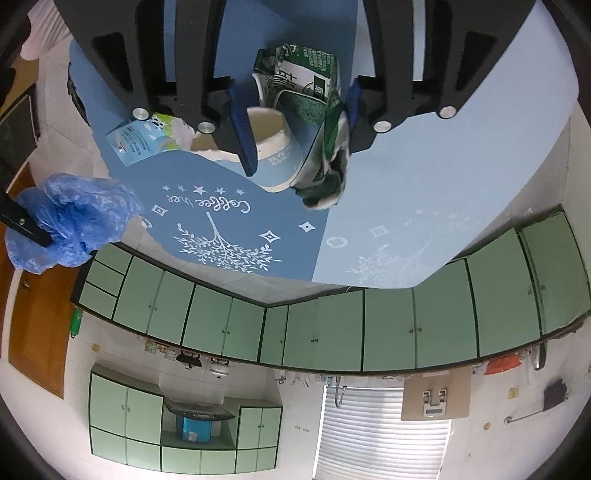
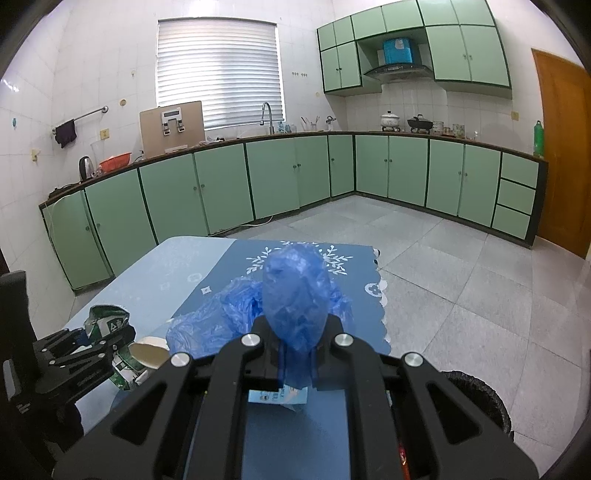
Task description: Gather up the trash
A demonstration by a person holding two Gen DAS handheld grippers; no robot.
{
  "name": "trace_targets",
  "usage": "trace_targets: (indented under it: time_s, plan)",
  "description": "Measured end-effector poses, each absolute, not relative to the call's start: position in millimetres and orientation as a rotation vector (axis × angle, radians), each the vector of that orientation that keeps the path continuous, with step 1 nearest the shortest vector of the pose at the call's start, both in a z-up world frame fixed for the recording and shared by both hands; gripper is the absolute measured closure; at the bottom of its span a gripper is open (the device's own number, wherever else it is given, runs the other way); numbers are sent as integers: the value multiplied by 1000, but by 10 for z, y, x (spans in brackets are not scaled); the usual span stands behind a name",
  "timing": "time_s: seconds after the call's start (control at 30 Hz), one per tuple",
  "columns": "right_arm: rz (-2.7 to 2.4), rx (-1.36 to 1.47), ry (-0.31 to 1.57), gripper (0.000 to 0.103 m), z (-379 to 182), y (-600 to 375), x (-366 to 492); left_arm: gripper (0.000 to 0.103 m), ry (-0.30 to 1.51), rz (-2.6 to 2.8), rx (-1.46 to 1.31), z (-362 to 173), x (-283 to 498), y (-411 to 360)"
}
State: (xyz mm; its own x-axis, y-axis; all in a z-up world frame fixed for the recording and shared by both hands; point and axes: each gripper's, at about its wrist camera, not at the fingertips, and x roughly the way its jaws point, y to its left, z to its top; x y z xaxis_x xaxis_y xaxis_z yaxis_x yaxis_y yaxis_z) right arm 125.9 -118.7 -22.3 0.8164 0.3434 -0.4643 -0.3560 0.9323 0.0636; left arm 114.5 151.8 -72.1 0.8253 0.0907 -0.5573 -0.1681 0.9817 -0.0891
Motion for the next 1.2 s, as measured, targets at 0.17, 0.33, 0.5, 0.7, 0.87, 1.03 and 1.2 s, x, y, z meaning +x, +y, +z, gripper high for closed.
trace_targets:
  time_s: [0.17, 0.33, 0.5, 0.7, 0.87, 1.03, 1.2]
  plan:
    - [376, -28, 493, 95, -234, -1167, 1244, 49, 535, 135, -115, -572, 1014, 1404]
    - [374, -27, 492, 95, -237, -1165, 1241, 49, 468, 109, -87, -397, 938, 1223]
    - [370, -21, 492, 95, -263, -1181, 1235, 49, 476, 60, -74, -444, 983, 1095]
    - [372, -21, 502, 95, -299, -1177, 1246, 49, 561, 90, -86, -724, 1114, 1189]
    - [379, -23, 515, 95, -326, -1149, 1289, 48, 590, 108, -114, -839, 1135, 1313]
    - [381, -26, 525, 95, -363, -1124, 1325, 42, 600, 85, -129, -862, 1203, 1320]
    - [375, -20, 538, 95, -385, -1137, 1378, 38, 608, 71, -137, -868, 1279, 1268]
